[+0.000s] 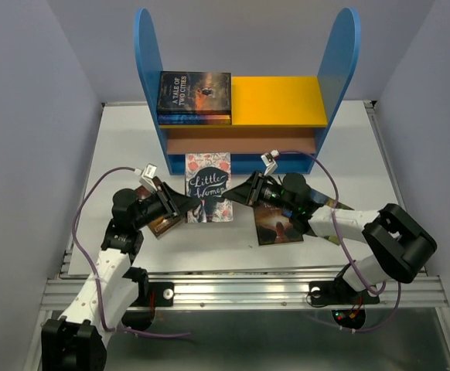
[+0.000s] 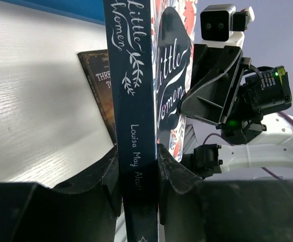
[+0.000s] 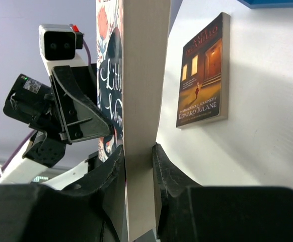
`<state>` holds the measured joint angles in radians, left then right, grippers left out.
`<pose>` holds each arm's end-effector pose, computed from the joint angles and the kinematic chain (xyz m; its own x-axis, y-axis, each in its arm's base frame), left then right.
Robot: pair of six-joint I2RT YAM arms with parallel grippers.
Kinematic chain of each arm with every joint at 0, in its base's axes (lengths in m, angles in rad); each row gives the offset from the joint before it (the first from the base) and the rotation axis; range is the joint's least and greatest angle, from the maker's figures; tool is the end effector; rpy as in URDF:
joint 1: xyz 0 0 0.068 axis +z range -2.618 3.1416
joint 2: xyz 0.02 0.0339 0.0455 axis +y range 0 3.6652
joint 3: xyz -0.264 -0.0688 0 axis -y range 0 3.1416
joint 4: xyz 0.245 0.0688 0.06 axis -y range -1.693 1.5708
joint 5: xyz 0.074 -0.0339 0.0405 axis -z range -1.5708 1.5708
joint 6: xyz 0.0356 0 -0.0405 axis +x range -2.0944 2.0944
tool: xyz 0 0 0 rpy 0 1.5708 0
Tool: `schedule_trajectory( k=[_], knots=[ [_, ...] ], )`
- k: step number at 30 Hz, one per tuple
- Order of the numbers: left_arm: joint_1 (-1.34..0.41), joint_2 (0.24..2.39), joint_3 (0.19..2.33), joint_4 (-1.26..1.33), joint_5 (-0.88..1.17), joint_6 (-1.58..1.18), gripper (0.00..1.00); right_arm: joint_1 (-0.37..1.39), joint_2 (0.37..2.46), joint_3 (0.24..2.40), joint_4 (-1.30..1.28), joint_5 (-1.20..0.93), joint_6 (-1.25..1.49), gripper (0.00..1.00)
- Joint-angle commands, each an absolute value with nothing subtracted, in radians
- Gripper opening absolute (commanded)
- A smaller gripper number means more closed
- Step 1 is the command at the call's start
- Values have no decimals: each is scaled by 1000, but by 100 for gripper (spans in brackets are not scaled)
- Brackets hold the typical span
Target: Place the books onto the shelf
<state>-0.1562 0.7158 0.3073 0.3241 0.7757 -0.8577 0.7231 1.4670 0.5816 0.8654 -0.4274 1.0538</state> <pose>0.1626 -0.0508 0.2361 -0.6598 -0.4427 -0.6072 0.4606 0.4003 -0.7923 0.2156 0.2099 0.2223 -0.8010 0.3482 -0.4870 -0.4382 0.2132 0.8732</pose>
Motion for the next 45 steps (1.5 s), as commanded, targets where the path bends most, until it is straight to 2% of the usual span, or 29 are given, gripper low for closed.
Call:
schedule_trajectory(
  k=[1, 2, 3, 4, 5, 6, 7, 11, 12, 17, 19, 24, 29, 30, 33, 36, 40, 45],
  knots=[
    [-158, 666, 314, 377, 815, -867, 0, 723, 1419, 667, 884, -489, 996, 1],
    [-158, 654, 316, 379, 810, -873, 0, 723, 1402, 672, 861, -480, 977, 1],
    [-158, 625, 316, 380, 792, -891, 0, 723, 1391, 675, 836, -460, 962, 9],
    [-158, 609, 319, 383, 781, -905, 0, 723, 1362, 678, 775, -445, 921, 49],
    [-158, 585, 325, 390, 772, -916, 0, 723, 1344, 680, 744, -396, 896, 76],
    [-158, 574, 334, 391, 772, -925, 0, 723, 1323, 681, 703, -356, 875, 96],
    [-158, 565, 350, 391, 773, -928, 0, 723, 1298, 684, 611, -315, 849, 100],
    [-161, 548, 477, 380, 781, -933, 0, 723, 1177, 701, 364, -22, 711, 100],
    [-169, 560, 503, 376, 781, -928, 0, 723, 1131, 701, 288, 115, 695, 100],
    [-234, 659, 705, 362, 690, -904, 0, 723, 1000, 687, 180, 357, 641, 100],
    [-277, 771, 802, 364, 680, -881, 0, 723, 973, 687, 157, 406, 623, 100],
    [-431, 1047, 1184, 276, 533, -798, 0, 723, 956, 699, 130, 422, 607, 100],
    [-436, 1244, 1422, 218, 271, -840, 0, 723, 959, 724, 98, 410, 600, 100],
    [-437, 1259, 1439, 210, 156, -862, 0, 723, 959, 724, 98, 397, 600, 100],
    [-454, 1295, 1488, 219, 23, -940, 0, 723, 960, 733, 86, 396, 588, 100],
    [-492, 1302, 1496, 216, -299, -1017, 0, 723, 954, 752, 57, 391, 586, 100],
    [-551, 1310, 1454, 172, -612, -1205, 0, 723, 933, 765, 52, 387, 575, 100],
    [-600, 1377, 1505, 78, -755, -1304, 0, 723, 913, 775, 43, 374, 558, 100]
  ],
)
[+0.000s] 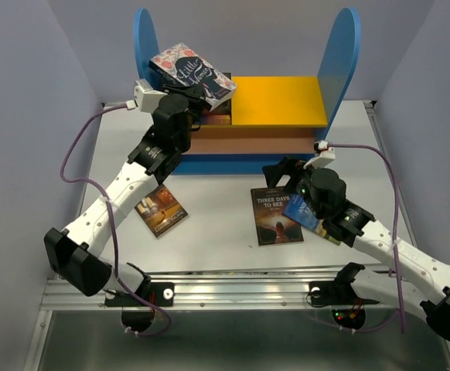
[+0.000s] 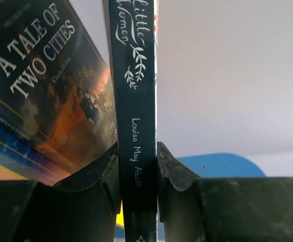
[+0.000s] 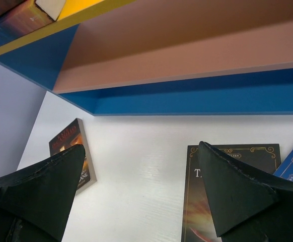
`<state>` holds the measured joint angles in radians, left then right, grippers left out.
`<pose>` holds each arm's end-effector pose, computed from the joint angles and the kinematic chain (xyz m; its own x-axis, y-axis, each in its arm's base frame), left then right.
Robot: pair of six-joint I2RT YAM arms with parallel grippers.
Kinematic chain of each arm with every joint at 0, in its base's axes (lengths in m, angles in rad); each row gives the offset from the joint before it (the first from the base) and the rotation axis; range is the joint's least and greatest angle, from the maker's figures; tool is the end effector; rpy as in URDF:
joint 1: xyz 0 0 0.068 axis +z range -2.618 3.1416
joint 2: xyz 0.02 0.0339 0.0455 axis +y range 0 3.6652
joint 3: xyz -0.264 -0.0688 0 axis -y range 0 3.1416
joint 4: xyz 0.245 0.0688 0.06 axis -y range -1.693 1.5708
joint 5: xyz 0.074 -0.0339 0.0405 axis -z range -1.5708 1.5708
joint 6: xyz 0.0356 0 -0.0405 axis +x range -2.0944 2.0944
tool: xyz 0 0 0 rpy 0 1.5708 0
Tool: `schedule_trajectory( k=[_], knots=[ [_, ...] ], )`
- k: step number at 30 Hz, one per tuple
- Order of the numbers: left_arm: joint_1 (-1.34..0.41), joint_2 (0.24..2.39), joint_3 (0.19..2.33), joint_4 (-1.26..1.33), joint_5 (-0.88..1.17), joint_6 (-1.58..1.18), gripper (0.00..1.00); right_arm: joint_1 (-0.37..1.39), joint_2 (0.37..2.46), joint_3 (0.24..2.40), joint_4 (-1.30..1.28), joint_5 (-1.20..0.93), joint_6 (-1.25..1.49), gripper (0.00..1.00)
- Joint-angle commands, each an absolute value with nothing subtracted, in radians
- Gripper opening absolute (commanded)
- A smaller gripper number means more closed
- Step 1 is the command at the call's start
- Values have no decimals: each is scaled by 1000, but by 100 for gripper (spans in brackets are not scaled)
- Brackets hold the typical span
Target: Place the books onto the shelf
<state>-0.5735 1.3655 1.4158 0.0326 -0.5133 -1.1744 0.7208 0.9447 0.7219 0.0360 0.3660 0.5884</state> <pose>0.2720 -0.1549 0.4529 -0.0300 -0.9373 -0.3473 0.0879 0.3436 -0.9350 0.1759 0.1375 0.3119 -0.3115 0.4162 -0.8542 -0.2154 0.8446 0.4901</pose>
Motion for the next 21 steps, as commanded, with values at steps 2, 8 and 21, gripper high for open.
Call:
schedule_trajectory(
  k=[2, 8, 21],
  knots=[
    [-620, 1413, 1529, 40, -784, -1359, 0, 723, 911, 776, 38, 385, 557, 100],
    [-710, 1471, 1586, -121, -1031, -1524, 0, 723, 905, 779, 26, 391, 558, 100],
    [-718, 1514, 1643, -350, -940, -1623, 88, 723, 1029, 943, 8, 342, 470, 100]
  ],
)
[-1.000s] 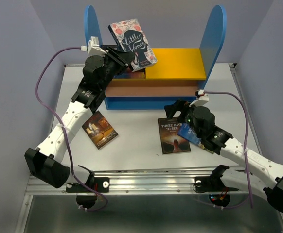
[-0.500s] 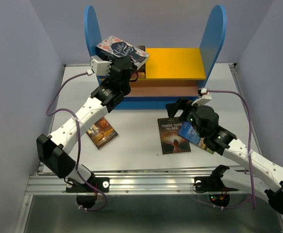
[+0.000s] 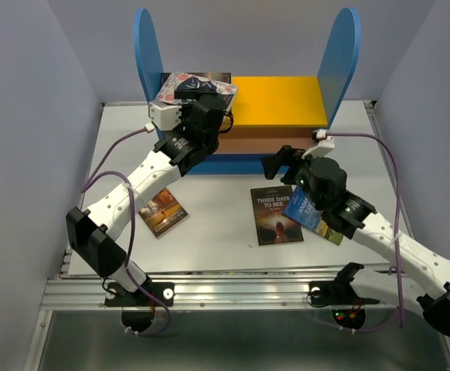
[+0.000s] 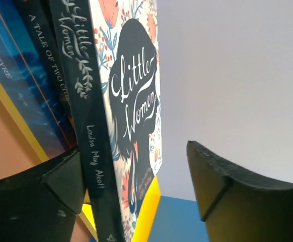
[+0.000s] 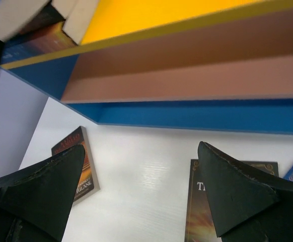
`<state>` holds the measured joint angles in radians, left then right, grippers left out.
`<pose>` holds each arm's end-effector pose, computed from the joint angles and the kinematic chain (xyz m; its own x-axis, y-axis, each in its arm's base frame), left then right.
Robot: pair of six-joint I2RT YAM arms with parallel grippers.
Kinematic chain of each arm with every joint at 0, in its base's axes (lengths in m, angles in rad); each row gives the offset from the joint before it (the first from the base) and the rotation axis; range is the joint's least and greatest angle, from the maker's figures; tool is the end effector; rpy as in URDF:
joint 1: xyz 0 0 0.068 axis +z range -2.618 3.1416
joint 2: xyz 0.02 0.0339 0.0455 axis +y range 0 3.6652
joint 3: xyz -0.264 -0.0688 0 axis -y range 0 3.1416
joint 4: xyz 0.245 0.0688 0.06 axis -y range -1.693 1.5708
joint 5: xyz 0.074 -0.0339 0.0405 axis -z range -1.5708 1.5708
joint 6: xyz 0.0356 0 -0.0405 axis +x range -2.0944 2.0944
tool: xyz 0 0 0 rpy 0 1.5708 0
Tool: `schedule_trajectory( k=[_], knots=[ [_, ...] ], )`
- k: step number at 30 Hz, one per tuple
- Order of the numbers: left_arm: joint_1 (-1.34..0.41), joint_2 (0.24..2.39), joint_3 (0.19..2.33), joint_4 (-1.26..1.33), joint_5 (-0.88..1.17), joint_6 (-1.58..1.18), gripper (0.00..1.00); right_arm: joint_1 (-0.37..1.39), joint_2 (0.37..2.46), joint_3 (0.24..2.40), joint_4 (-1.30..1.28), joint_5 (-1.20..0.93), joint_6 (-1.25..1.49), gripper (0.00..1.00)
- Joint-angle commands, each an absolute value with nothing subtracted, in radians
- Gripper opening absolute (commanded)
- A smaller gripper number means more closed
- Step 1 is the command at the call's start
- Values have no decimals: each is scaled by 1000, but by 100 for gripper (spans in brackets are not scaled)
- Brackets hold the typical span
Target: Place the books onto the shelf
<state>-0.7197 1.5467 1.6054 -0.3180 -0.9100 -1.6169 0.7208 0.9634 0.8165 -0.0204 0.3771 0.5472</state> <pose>0.2797 -0.2078 0.4271 0.1780 -0.9713 -0.1577 -0.1848 0.1244 -0.9749 0.1785 0.1394 0.3359 -0.2842 0.3942 -0.8740 -0.2260 0.8583 0.4607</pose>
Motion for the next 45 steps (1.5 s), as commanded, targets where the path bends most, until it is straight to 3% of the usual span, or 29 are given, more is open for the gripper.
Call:
schedule_trajectory(
  k=[1, 8, 14, 20, 45],
  knots=[
    [-718, 1509, 1637, -338, -915, -1583, 99, 723, 1055, 1009, 2, 300, 453, 100],
    [-715, 1445, 1536, -255, -775, -1450, 99, 723, 1281, 1247, -74, 334, 316, 100],
    [-713, 1362, 1457, -153, -701, -1306, 99, 713, 1465, 1451, -100, 377, 223, 90],
    [-710, 1356, 1468, -132, -658, -1236, 99, 704, 1581, 1586, -115, 351, 213, 89],
    [-695, 1319, 1440, -101, -600, -1118, 99, 695, 1758, 1842, -121, 241, 144, 86]
  ],
)
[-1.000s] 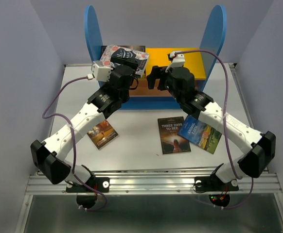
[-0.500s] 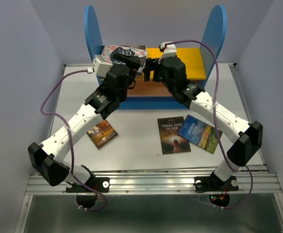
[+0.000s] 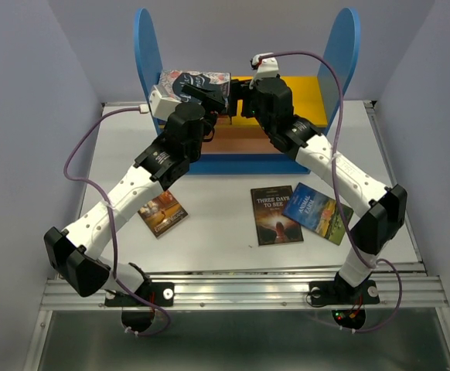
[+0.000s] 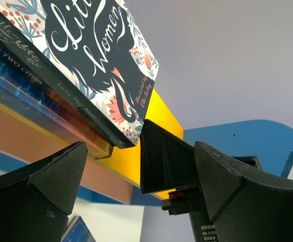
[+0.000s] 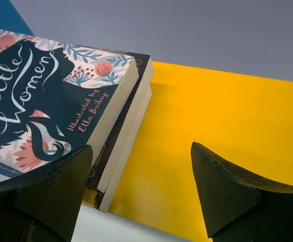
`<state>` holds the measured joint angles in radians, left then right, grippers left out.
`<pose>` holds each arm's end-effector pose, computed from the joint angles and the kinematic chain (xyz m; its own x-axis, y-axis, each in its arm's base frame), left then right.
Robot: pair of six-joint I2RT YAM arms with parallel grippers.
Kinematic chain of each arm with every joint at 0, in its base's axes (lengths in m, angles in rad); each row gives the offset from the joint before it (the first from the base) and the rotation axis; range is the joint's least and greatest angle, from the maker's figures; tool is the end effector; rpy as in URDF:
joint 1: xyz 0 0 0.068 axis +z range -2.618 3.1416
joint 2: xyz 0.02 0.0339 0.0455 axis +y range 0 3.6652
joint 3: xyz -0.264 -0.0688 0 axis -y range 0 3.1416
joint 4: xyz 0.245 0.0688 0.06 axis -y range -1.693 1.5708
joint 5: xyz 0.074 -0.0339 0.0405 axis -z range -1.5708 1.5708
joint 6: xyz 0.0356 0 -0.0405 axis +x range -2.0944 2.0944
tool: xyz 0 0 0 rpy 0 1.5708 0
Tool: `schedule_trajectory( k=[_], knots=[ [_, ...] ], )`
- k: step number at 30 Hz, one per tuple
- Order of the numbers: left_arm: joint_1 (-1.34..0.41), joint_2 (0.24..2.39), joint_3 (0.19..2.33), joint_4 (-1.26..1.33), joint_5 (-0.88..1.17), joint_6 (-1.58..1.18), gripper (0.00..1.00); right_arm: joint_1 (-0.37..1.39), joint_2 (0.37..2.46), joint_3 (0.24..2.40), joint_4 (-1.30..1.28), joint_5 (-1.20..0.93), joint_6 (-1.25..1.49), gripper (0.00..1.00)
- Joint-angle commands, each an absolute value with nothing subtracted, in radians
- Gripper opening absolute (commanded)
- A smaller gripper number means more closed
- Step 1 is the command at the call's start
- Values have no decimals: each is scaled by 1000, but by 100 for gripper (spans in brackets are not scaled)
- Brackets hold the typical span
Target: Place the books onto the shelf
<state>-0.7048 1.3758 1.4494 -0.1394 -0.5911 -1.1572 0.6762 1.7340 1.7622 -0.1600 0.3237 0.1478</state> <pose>0.2506 -0.1871 0.4435 -0.1249 -0.8919 -0.4346 0.0001 0.4380 -0.8990 0.3291 0.2496 0.4267 -0.1525 0.0566 -0.9867 -0.3285 0.9387 0.1046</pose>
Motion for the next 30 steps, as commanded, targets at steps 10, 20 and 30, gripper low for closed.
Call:
schedule_trajectory(
  k=[10, 20, 30],
  knots=[
    [-683, 1292, 1422, -94, -578, -1092, 99, 686, 1795, 1879, -135, 198, 155, 88],
    [-681, 1180, 1321, -227, -436, -922, 99, 686, 1710, 1833, -161, 342, 108, 100],
    [-683, 1068, 881, -231, -171, -894, 99, 686, 1263, 1231, -245, 477, 337, 100]
  ],
)
